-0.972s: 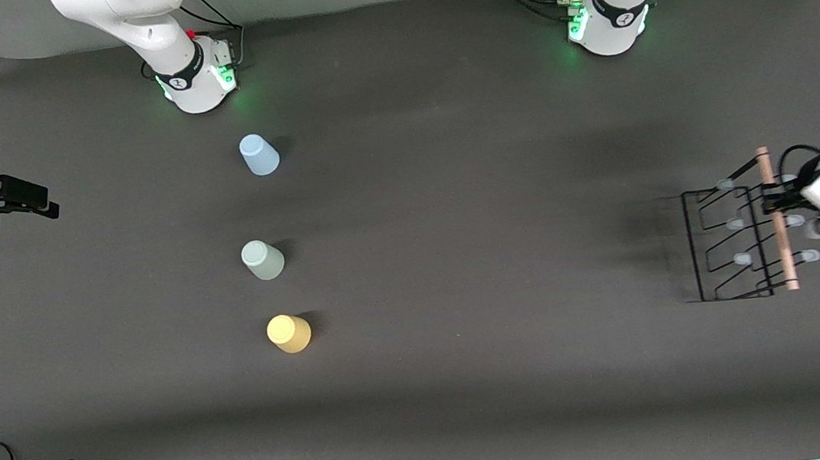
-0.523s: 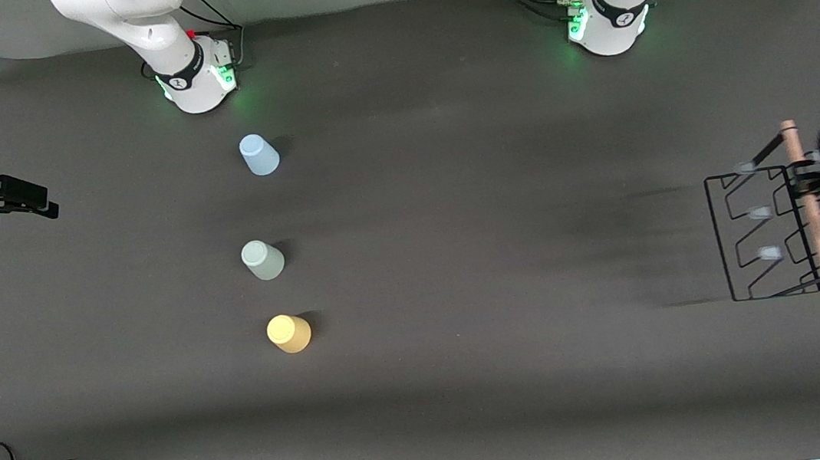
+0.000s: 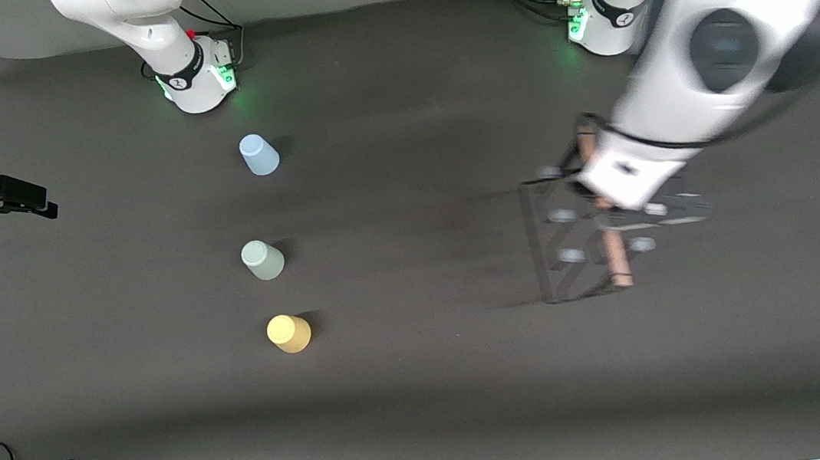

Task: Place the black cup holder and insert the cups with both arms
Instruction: 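Carry the rack to mid-table while the right gripper reaches the green cup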

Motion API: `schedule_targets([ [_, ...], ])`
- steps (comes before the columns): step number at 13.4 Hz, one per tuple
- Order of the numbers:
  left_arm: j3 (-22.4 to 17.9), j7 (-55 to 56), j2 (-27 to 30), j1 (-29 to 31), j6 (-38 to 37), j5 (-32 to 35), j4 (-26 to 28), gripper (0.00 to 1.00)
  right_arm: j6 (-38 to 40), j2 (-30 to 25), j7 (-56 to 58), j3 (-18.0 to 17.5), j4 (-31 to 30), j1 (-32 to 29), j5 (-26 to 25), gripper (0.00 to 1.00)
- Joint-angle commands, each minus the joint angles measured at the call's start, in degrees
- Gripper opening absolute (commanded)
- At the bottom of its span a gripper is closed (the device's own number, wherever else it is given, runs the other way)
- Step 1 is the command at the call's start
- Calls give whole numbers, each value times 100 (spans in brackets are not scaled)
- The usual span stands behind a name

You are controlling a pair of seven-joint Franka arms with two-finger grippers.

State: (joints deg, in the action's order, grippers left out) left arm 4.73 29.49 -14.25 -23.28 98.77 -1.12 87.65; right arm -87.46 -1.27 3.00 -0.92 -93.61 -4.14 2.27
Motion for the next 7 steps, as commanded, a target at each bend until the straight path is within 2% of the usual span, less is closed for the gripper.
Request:
schedule_targets([
  [1, -69, 1195, -839, -947, -8, -29, -1106, 0, 71, -49, 165, -5, 36, -78, -25, 100],
  [4, -87, 2278, -1692, -1853, 440, 59, -1995, 0, 80, -49, 157, 13, 27, -70, -95, 100],
  [7, -87, 2377, -2115, -2320, 887, 86, -2094, 0, 141, -49, 165, 21, 36, -70, -104, 100],
])
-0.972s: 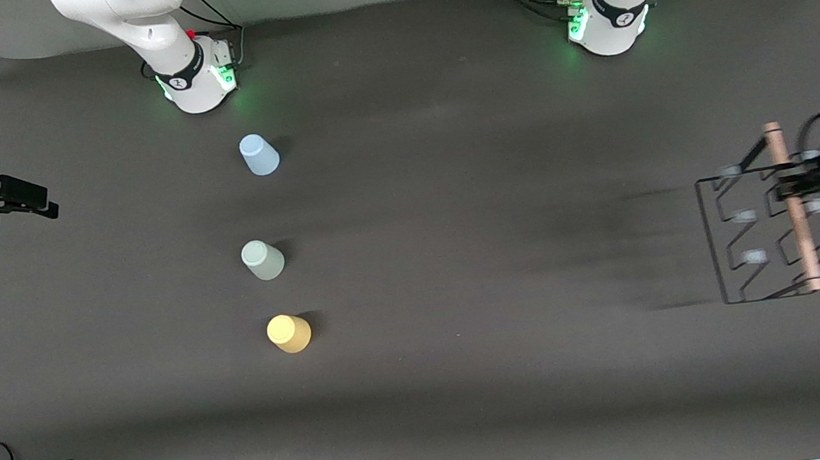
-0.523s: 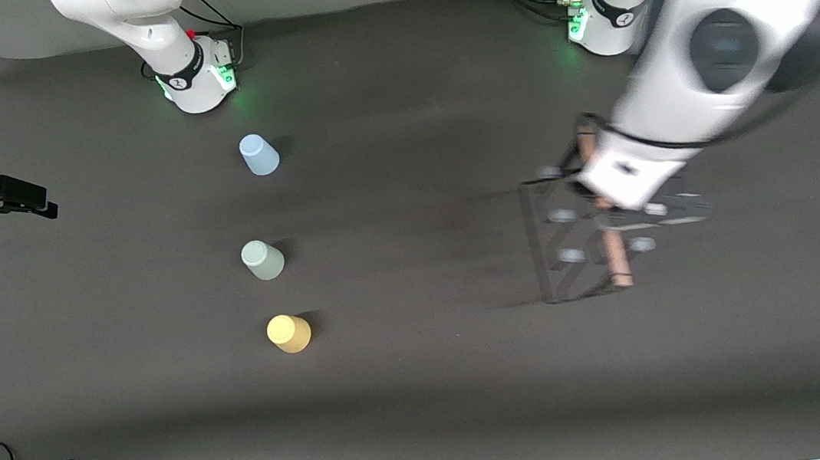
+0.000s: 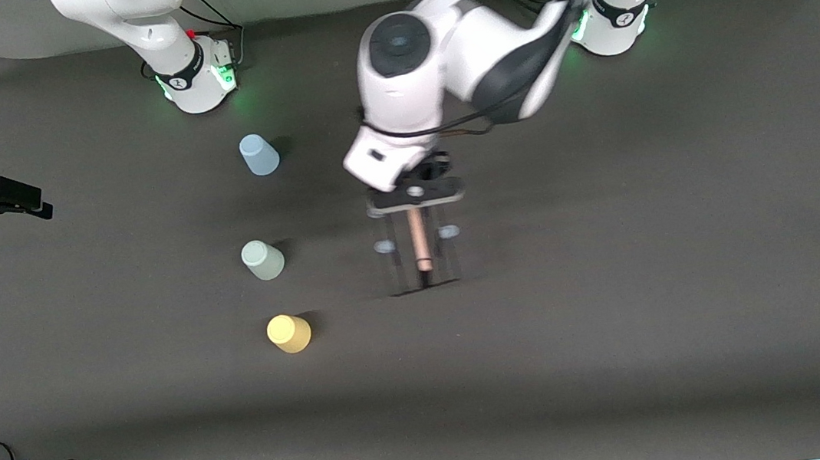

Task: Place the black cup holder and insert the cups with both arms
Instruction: 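Carry the rack to mid-table while the right gripper reaches the green cup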

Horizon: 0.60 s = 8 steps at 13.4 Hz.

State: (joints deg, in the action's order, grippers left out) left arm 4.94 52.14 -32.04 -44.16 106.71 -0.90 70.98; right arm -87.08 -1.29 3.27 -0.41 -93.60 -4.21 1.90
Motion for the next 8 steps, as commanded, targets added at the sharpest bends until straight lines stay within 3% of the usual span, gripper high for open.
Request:
schedule_targets([
  [1, -107, 112, -469, -294, 234, 81, -427, 0, 112, -47, 139, -30, 35, -62, -58, 100],
  [8, -107, 103, -971, -471, 939, 169, -304, 0, 121, -55, 69, -30, 9, -1, -58, 100],
])
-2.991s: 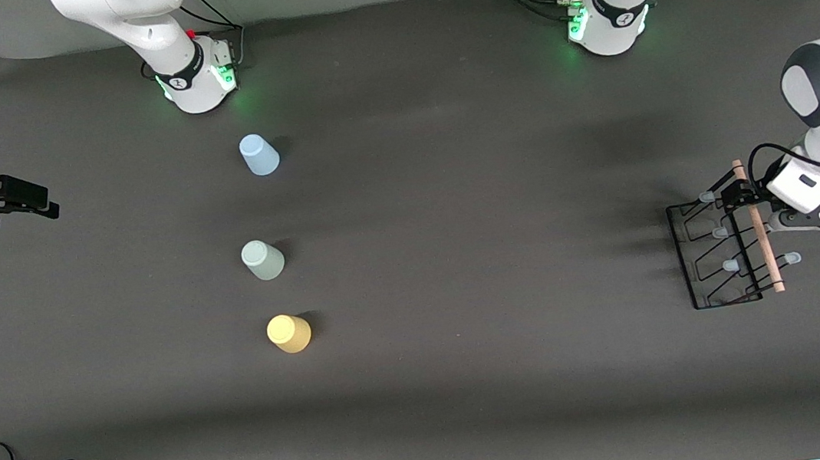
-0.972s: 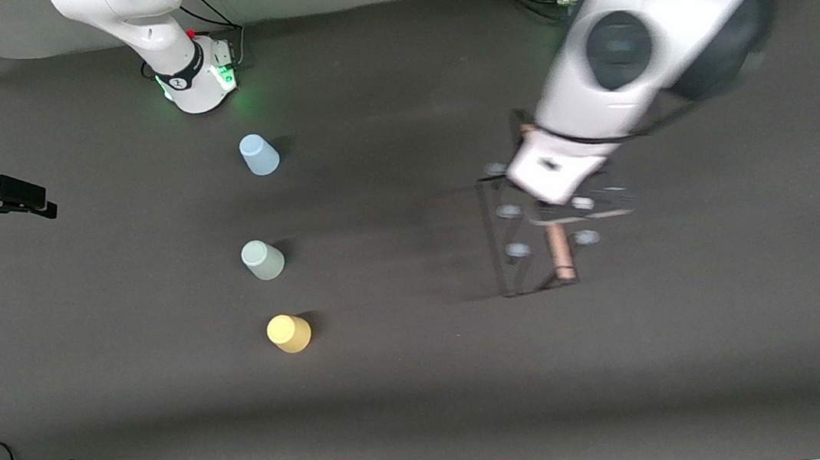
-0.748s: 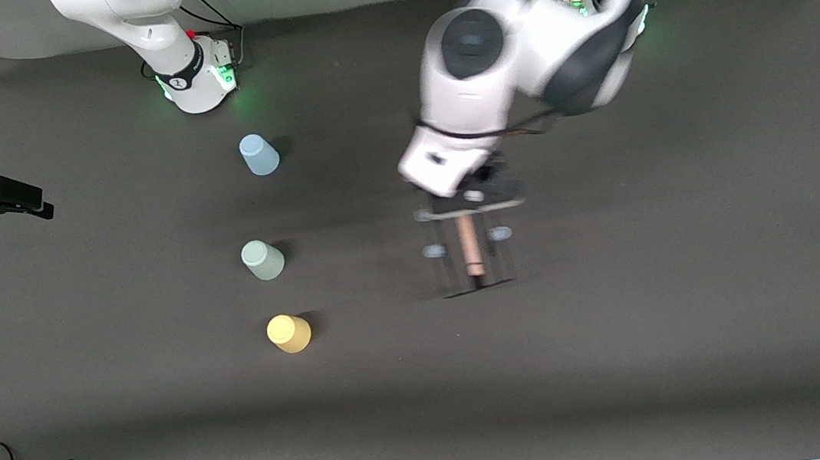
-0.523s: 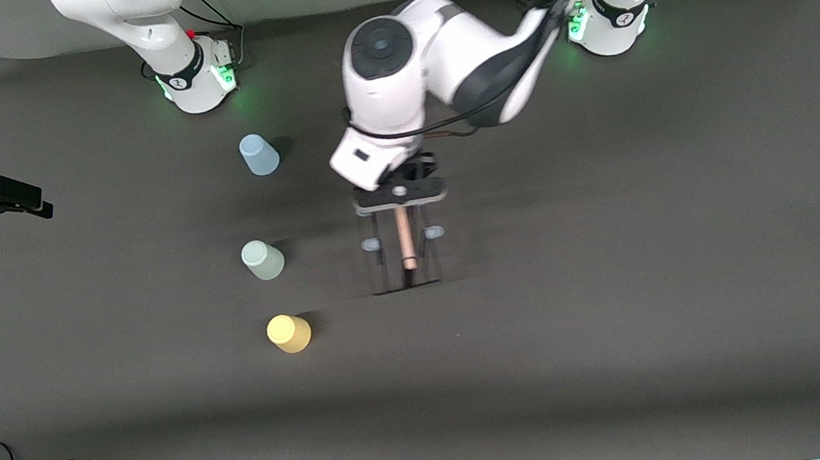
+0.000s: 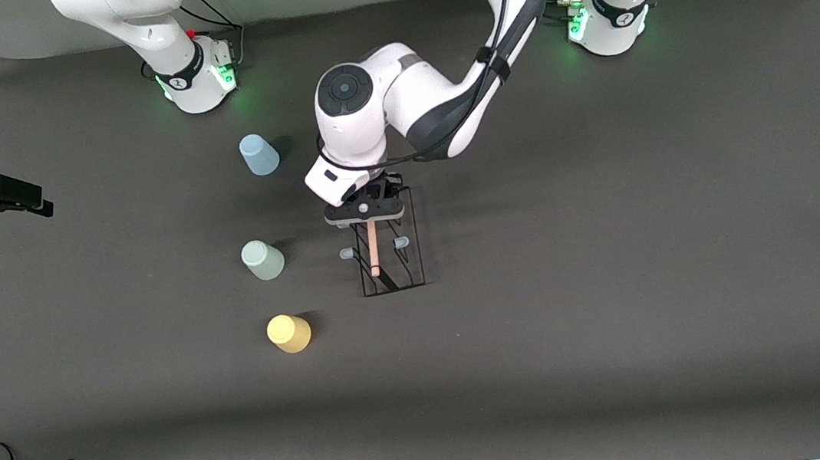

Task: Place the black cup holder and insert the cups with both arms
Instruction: 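Carry the rack to mid-table while the right gripper reaches the green cup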

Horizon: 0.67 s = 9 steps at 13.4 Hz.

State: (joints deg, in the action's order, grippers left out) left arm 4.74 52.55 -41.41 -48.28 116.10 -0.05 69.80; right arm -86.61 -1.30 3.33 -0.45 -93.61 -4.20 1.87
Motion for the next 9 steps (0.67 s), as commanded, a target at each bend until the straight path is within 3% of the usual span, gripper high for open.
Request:
schedule_targets([
  [1, -87, 45, -68, -59, 1, 92, -186, 0, 74, -45, 28, -34, 10, -1, 6, 100],
  [4, -87, -42, -183, -50, 263, 110, -117, 0, 65, -46, -672, -78, -43, 374, 15, 100],
  [5, -87, -69, -200, -42, 282, 154, -116, 45, 48, 7, -936, -78, -61, 533, 15, 100],
  [6, -87, -182, -183, -41, 282, 276, -116, 78, -13, 51, -1157, -78, -96, 717, 15, 100],
  [7, -87, -210, -131, -41, 256, 303, -107, 100, -118, 121, -1402, -78, -209, 902, 15, 100],
  [9, -96, -271, 53, 63, 115, 286, -108, 100, -679, 130, -1764, -78, -647, 1175, 15, 100],
])
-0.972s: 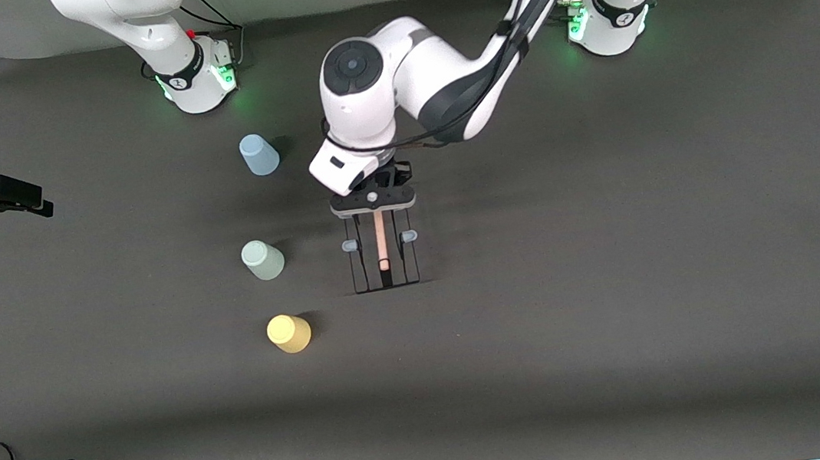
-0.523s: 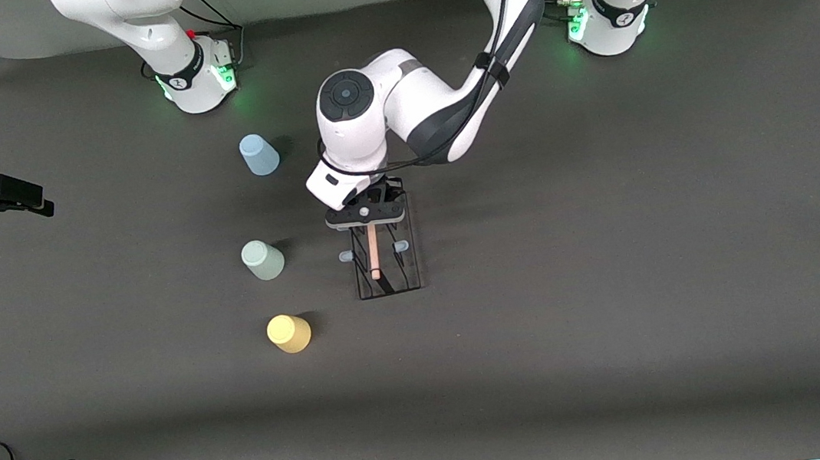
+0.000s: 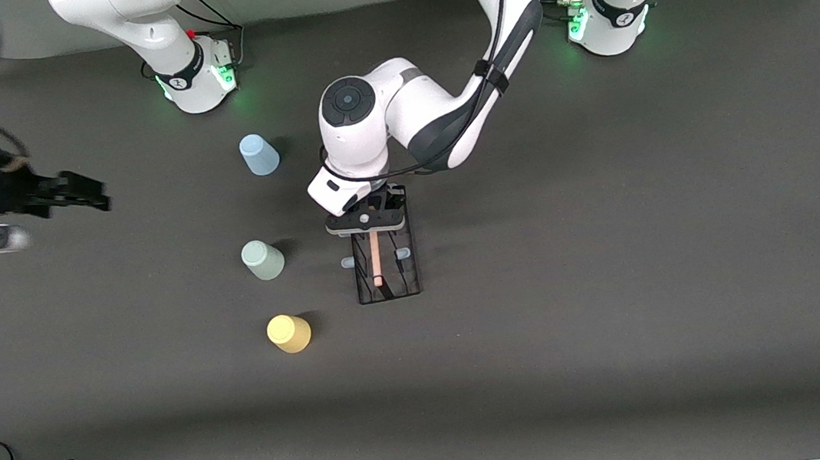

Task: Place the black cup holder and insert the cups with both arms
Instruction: 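Carry the rack to mid-table while the right gripper reaches the green cup, then set the rack down with the left gripper while the right gripper grasps the green cup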

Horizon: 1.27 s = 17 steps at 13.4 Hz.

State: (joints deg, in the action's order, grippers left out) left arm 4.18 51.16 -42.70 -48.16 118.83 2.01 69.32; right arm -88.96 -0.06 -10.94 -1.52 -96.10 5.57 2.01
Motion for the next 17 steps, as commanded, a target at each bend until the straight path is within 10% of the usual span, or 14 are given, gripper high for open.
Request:
schedule_targets([
  [1, -40, -281, 470, 139, -385, 37, 2, 100, -778, 6, -417, 29, -679, 295, 1, 100],
  [9, -32, -3265, 3520, 2536, -1677, -1141, 2434, 100, -3294, 830, -1244, 29, -2185, 937, 10, 100],
  [17, -102, -5283, 4207, 4780, -2662, -738, 2560, 100, -5290, 1798, -1235, 37, -3126, 1174, 1, 100],
])
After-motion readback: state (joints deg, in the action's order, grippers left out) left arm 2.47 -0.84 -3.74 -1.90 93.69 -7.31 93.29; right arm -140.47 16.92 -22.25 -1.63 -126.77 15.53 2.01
